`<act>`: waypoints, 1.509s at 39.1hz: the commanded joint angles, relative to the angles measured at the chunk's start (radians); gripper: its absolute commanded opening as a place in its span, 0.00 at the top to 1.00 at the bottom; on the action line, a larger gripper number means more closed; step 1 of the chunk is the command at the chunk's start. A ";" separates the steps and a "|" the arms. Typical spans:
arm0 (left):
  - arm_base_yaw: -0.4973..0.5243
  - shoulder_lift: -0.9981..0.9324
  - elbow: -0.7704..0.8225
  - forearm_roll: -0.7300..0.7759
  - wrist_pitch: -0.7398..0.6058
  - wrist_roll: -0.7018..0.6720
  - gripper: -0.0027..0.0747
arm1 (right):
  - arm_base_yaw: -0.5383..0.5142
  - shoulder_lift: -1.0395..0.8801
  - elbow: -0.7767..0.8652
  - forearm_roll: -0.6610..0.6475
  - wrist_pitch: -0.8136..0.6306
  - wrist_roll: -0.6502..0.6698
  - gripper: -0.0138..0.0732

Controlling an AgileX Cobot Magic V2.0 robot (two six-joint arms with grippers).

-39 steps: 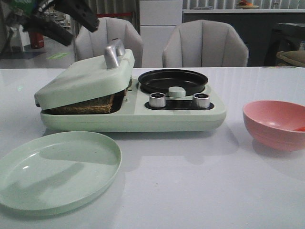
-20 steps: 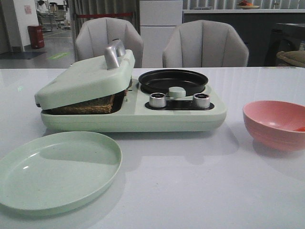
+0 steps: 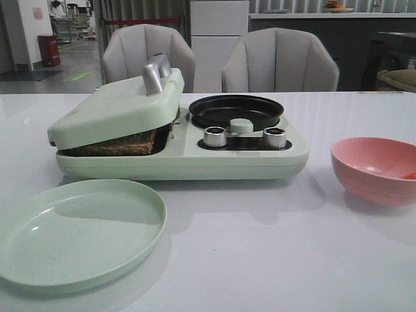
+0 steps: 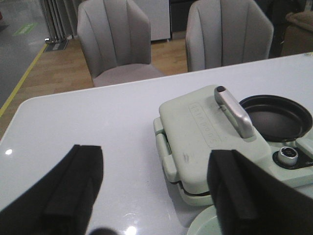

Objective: Make breakfast with bread and shrimp

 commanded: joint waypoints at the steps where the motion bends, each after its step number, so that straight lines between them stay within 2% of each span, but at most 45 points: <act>1: -0.017 -0.069 0.044 -0.023 -0.113 -0.013 0.30 | 0.001 -0.013 -0.027 -0.006 -0.092 0.001 0.18; 9: -0.089 -0.247 0.216 -0.001 -0.147 -0.013 0.30 | 0.001 -0.013 -0.027 -0.006 -0.092 0.001 0.18; 19: -0.099 -0.383 0.383 -0.018 -0.171 -0.013 0.30 | 0.001 -0.013 -0.027 -0.007 -0.092 0.000 0.18; 24: -0.099 -0.399 0.393 -0.090 -0.182 -0.013 0.30 | 0.001 -0.013 -0.027 -0.007 -0.092 0.000 0.18; 42: -0.099 -0.399 0.393 -0.076 -0.190 -0.013 0.30 | 0.001 -0.013 -0.027 -0.011 -0.140 0.000 0.18; 50: -0.099 -0.399 0.393 -0.076 -0.193 -0.013 0.30 | -0.002 -0.005 -0.038 -0.058 -0.269 -0.006 0.18; 52: -0.099 -0.399 0.393 -0.076 -0.195 -0.013 0.30 | -0.003 0.026 -0.066 -0.058 -0.248 -0.002 0.18; 59: -0.099 -0.399 0.393 -0.076 -0.200 -0.013 0.30 | -0.003 0.247 -0.238 -0.057 -0.038 0.033 0.18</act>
